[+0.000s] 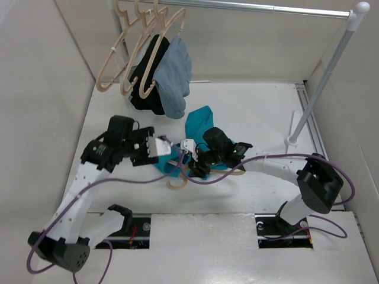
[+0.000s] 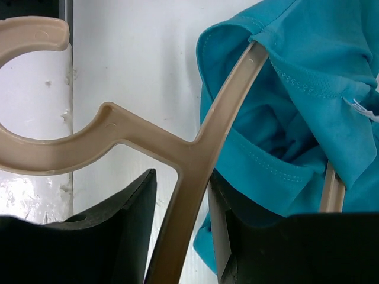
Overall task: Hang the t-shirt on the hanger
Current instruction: Place tshirt on hanger
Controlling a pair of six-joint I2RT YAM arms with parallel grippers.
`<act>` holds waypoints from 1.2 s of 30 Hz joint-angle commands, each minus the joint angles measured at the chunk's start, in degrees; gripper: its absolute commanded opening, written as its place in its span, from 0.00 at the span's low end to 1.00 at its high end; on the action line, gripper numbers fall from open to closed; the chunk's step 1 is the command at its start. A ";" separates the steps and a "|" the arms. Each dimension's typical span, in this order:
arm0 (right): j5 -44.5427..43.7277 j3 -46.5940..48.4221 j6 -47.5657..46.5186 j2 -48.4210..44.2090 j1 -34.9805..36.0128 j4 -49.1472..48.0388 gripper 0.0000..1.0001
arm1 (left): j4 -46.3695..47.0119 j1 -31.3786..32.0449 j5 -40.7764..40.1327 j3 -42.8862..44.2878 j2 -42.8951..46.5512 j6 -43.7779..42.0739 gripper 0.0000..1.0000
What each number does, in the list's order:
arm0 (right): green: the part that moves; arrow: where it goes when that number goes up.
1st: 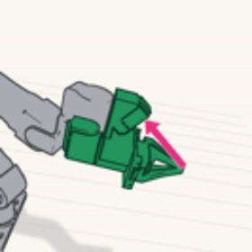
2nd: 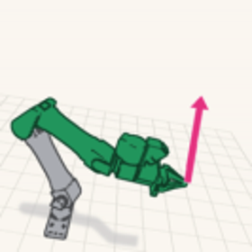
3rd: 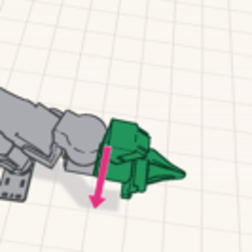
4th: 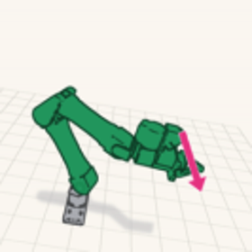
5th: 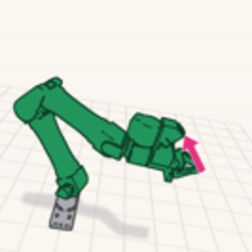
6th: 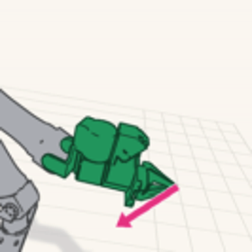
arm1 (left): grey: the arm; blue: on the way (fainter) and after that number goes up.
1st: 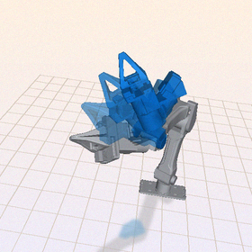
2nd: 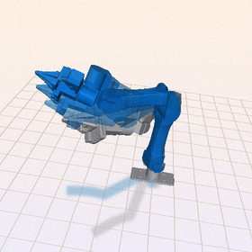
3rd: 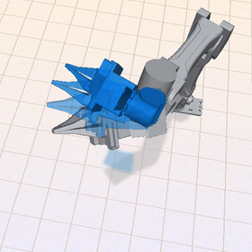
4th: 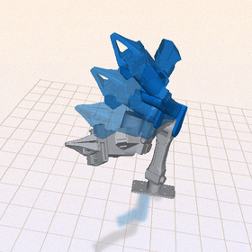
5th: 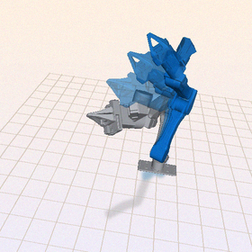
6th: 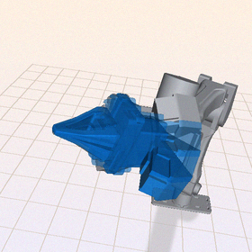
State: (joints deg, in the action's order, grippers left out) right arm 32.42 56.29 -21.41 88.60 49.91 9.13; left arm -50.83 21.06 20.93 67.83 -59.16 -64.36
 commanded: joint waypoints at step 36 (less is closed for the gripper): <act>6.25 7.08 -3.11 -0.53 -0.60 3.53 0.00 | 34.56 0.73 19.49 -32.68 -9.32 -15.24 0.27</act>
State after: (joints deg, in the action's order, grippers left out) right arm 35.92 59.77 -23.20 88.03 49.80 14.68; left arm -18.76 20.49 35.51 35.90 -71.35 -87.05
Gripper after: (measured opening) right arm 0.446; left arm 0.297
